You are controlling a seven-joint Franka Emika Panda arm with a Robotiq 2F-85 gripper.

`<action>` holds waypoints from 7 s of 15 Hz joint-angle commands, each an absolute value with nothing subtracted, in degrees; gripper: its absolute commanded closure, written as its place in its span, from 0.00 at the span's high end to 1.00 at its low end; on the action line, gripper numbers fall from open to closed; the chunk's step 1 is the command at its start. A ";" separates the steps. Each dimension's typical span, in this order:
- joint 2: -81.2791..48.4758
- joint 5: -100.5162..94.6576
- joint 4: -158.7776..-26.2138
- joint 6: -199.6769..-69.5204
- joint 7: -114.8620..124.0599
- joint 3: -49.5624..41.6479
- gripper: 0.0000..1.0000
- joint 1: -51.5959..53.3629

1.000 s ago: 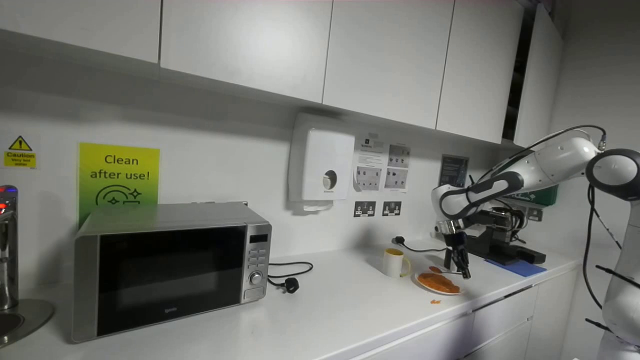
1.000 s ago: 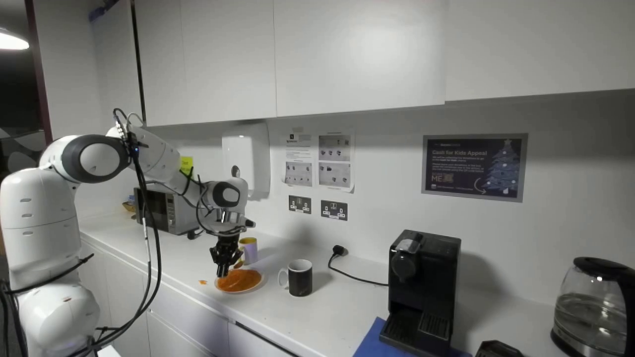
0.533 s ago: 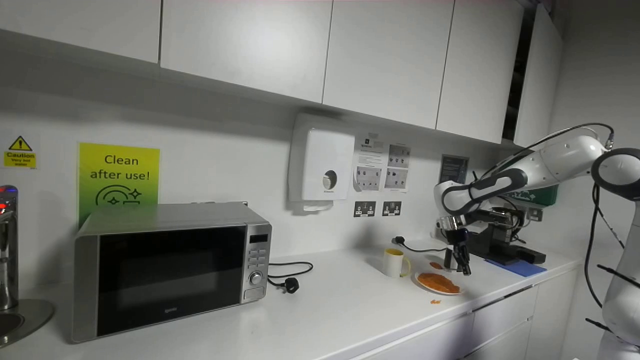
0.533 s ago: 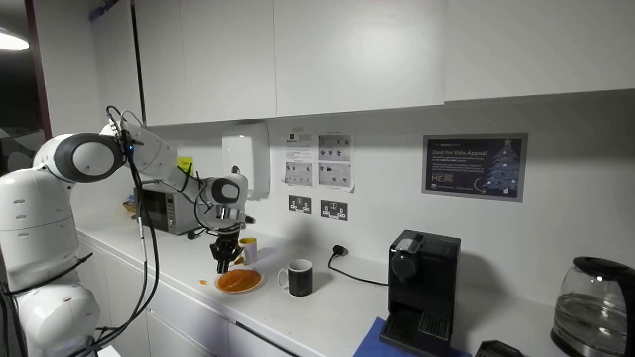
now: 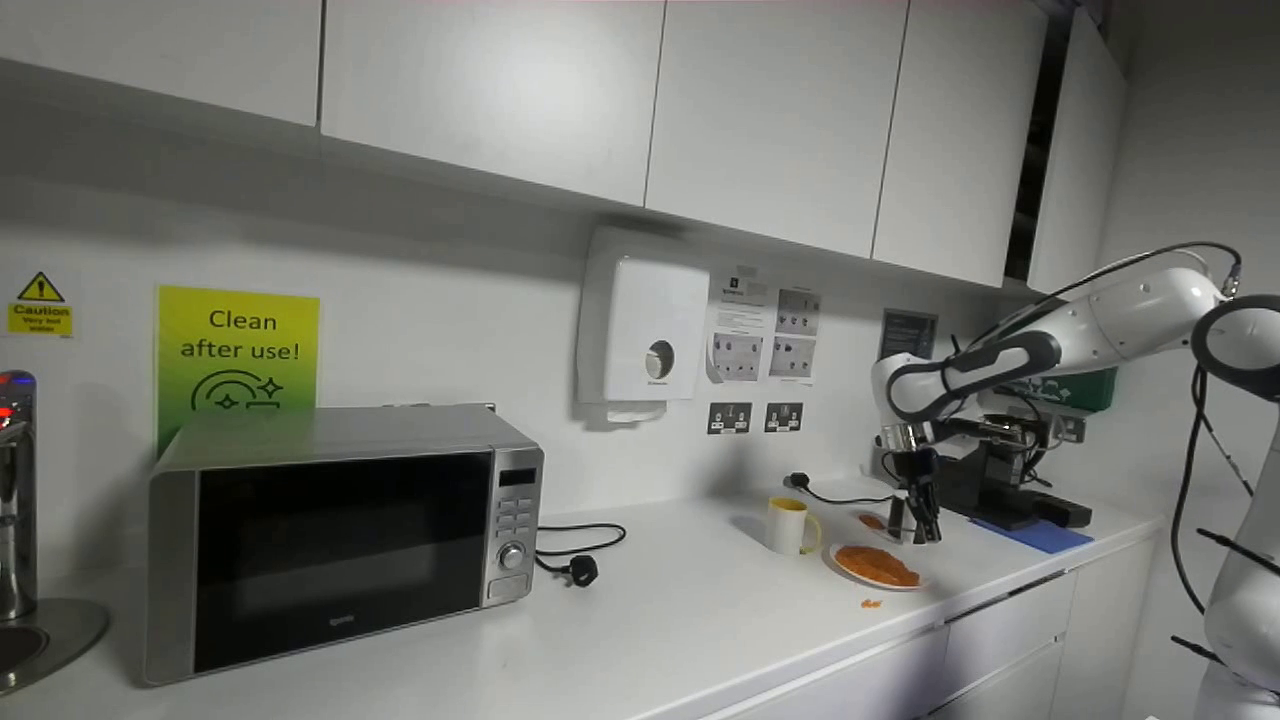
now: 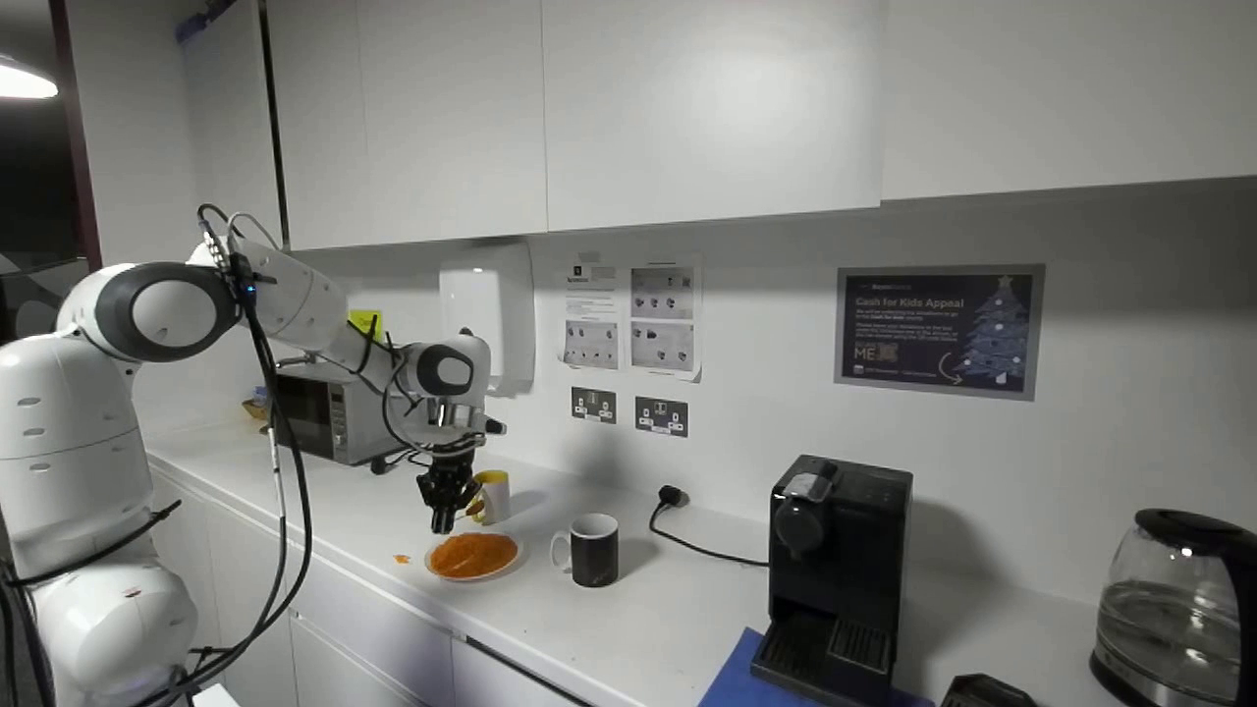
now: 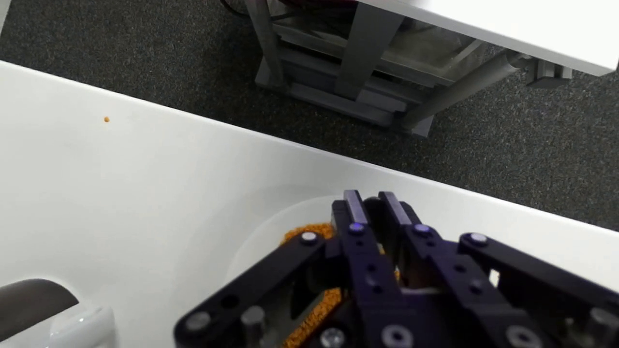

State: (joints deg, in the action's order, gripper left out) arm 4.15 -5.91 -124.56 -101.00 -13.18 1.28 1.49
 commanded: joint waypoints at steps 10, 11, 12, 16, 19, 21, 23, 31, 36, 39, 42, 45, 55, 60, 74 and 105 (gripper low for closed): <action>7.59 -6.22 -123.23 -96.73 -11.75 1.34 0.03 1.68; 7.64 -6.29 -122.96 -96.26 -11.50 1.38 0.03 1.70; 7.63 -6.32 -122.65 -95.89 -11.31 1.40 0.03 1.72; 7.39 -6.34 -121.06 -94.19 -10.60 1.54 0.03 1.83; 7.11 -6.32 -119.93 -93.65 -10.18 1.73 0.03 1.95; 6.93 -6.19 -119.31 -93.41 -9.87 1.88 0.03 2.01; 6.87 -6.04 -118.78 -93.14 -9.54 1.95 0.03 2.05; 6.15 -6.09 -116.91 -92.64 -8.09 2.47 0.03 2.64; 5.50 -5.84 -115.41 -92.54 -7.18 3.44 0.03 3.10; 4.60 -5.78 -114.06 -92.59 -6.33 3.85 0.03 3.54; 3.33 -5.75 -112.42 -92.27 -5.52 4.02 0.03 3.97; 2.21 -5.67 -110.99 -91.96 -5.16 4.14 0.03 4.08; -0.42 -4.27 -106.70 -86.42 -6.18 3.90 0.03 3.83; -1.20 -2.48 -104.79 -84.58 -6.36 3.86 0.03 3.78; -4.77 0.04 -99.72 -82.09 -6.06 4.05 0.03 3.90; -16.61 1.60 -85.58 -77.85 -2.77 4.93 0.03 5.28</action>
